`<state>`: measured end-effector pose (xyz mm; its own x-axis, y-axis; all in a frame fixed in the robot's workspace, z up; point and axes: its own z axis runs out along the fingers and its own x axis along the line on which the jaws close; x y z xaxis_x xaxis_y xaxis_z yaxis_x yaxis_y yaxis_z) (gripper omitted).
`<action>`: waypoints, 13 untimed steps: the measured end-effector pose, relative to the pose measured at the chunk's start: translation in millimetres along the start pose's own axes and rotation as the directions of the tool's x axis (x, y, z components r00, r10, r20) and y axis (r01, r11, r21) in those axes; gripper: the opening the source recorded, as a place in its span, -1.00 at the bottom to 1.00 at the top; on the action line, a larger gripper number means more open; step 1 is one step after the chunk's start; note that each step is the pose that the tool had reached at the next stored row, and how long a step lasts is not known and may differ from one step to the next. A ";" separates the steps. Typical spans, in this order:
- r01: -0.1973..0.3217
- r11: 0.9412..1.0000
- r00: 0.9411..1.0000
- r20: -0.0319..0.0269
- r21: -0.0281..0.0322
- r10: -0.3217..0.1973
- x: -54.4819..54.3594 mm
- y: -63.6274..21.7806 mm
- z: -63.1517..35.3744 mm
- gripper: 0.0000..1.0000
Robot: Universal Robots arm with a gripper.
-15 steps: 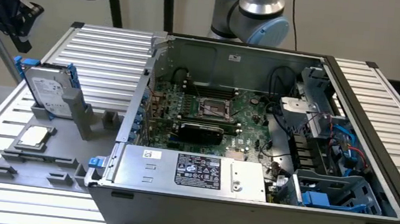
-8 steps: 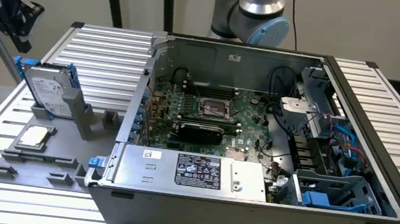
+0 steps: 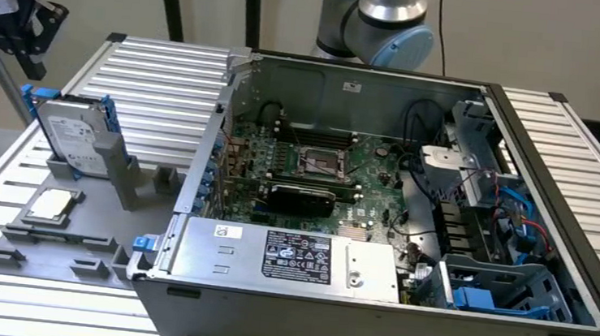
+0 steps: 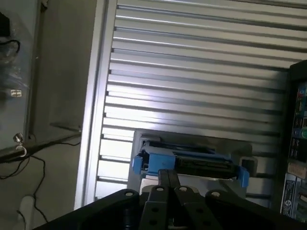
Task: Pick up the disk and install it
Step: 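Pick up the disk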
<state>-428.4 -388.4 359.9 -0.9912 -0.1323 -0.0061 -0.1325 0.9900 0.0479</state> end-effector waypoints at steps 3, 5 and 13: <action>0.056 0.998 0.998 -0.003 0.000 -0.056 0.0 0.0 1.0 -1.00; 0.092 0.996 0.996 -0.004 -0.001 -0.092 0.0 -0.1 1.6 -1.00; 0.235 0.972 0.972 -0.011 -0.003 -0.235 0.0 -0.2 4.5 -1.00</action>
<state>-428.4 -388.4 355.4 -0.9322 -0.3619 -0.0062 -0.3617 0.9311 0.0479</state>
